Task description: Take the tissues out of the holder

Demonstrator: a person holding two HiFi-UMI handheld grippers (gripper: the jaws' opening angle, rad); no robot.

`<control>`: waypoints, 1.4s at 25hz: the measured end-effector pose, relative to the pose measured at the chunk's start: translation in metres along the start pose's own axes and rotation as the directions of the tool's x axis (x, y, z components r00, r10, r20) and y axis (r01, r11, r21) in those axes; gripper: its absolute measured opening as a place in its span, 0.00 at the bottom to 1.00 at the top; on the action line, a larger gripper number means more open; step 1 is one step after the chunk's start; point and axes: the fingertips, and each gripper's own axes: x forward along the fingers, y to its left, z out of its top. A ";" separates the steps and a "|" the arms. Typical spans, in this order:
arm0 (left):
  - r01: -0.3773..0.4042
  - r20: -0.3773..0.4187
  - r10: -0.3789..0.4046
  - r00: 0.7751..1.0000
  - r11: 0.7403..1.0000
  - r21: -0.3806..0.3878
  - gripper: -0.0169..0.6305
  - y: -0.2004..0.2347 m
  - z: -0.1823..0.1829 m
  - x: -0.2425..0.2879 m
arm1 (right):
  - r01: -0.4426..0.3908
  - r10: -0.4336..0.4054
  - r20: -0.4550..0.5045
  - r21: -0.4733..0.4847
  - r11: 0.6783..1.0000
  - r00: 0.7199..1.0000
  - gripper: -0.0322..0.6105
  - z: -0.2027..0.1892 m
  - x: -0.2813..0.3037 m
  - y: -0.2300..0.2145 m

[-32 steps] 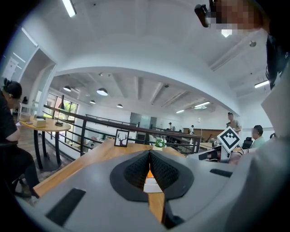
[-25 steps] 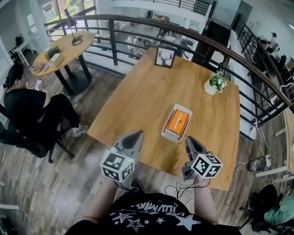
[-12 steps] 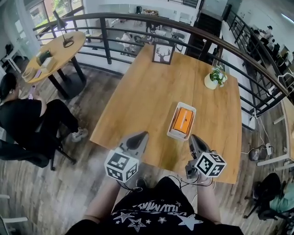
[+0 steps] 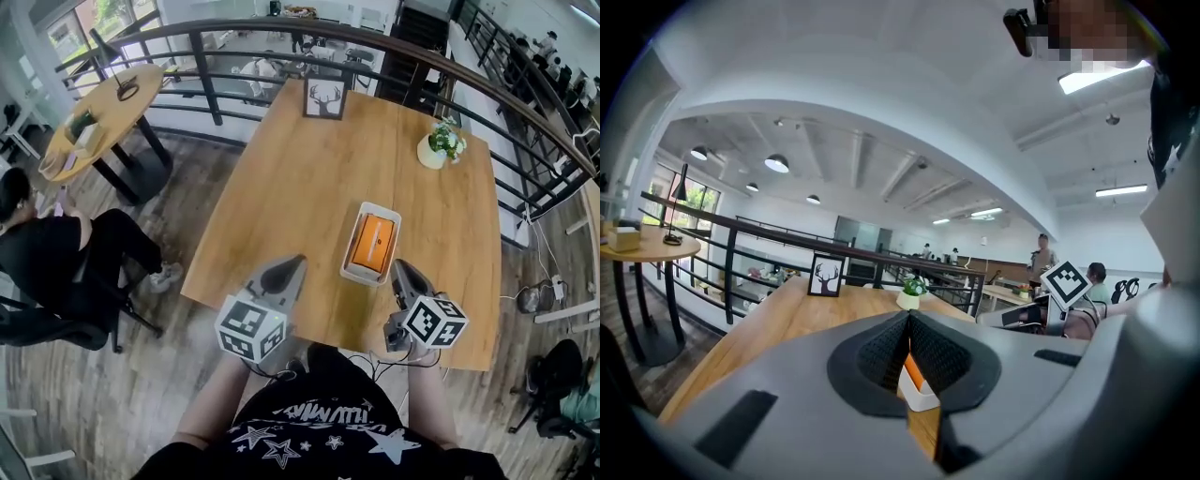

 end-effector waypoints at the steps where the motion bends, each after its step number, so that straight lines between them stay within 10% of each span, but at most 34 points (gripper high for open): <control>1: 0.000 -0.002 0.000 1.000 1.000 0.004 0.05 0.002 0.001 0.006 | 0.000 0.000 0.000 0.003 1.000 1.000 0.08 0.003 0.005 -0.003; 22: 0.056 -0.077 -0.056 0.995 0.998 0.000 0.05 0.041 0.000 0.136 | 0.127 -0.117 -0.264 0.022 0.992 0.958 0.08 -0.031 0.108 -0.092; 25: 0.067 -0.087 -0.068 0.994 0.998 -0.007 0.05 0.042 -0.003 0.145 | 0.138 -0.120 -0.299 0.039 0.990 0.947 0.32 -0.037 0.117 -0.097; 35: 0.092 -0.132 -0.095 0.987 0.995 -0.026 0.05 0.044 -0.012 0.166 | 0.197 -0.159 -0.400 0.055 0.979 0.903 0.42 -0.053 0.136 -0.107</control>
